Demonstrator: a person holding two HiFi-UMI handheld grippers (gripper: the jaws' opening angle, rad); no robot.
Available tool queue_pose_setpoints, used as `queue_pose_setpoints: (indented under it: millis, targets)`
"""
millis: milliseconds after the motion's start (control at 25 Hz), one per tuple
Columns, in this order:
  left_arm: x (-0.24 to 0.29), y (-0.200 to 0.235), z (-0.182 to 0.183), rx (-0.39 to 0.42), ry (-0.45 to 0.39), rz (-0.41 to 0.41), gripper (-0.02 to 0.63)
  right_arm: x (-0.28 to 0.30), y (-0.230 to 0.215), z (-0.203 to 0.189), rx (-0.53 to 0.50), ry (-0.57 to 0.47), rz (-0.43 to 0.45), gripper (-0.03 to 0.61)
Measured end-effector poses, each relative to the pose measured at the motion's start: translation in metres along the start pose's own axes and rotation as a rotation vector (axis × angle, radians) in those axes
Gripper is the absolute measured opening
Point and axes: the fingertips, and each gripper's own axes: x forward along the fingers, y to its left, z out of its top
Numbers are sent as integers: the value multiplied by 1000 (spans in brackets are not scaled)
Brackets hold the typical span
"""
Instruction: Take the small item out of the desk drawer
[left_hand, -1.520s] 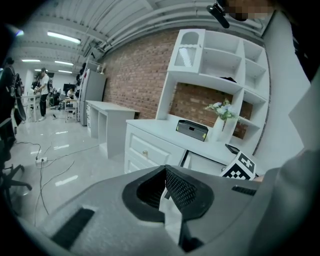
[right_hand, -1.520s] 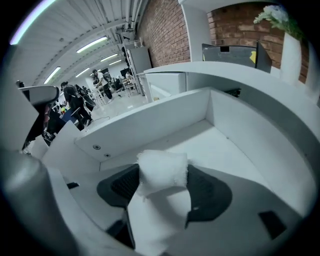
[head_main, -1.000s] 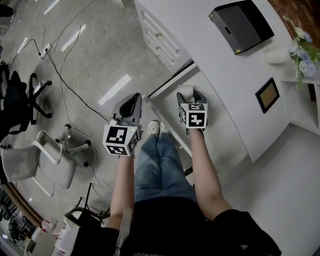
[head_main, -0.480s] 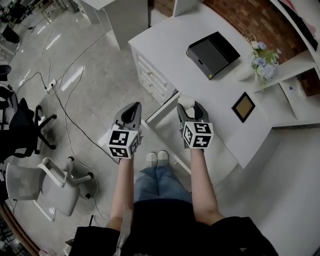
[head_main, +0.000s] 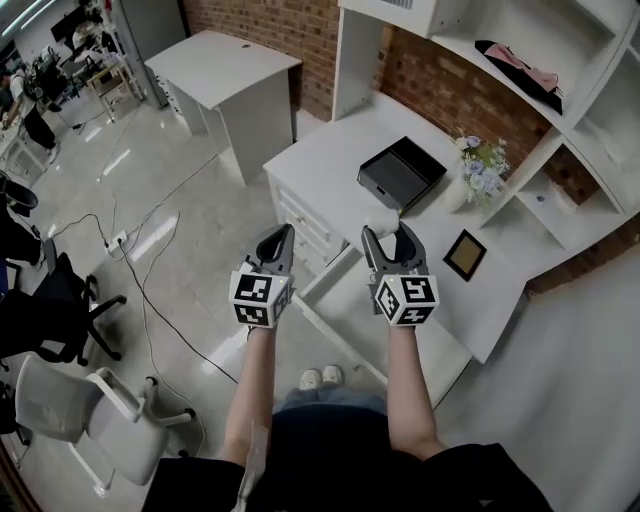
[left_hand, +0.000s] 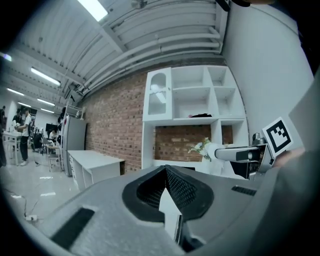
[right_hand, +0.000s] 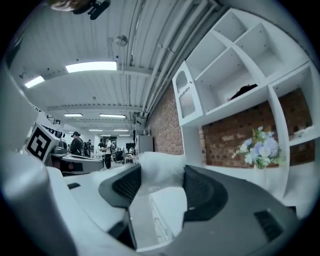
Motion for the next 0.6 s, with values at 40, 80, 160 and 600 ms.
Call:
queue_pose_setpoints:
  millis: [40,80,160,600]
  targets:
    - [-1,-1,6,8,-13,-2,9,-2,0,6,-5,-15,-4,255]
    - [-3,-3,11,15,-25,-5,9,-5,0,12,-8,-27,-9,255]
    - [-6,-6,20,24,-48,-9,9,-11,-1,21,-14,-47,-18,255]
    - [-14,-20,28,37,-73,-30,9,-28,-7,25,-33,-61,-76,256]
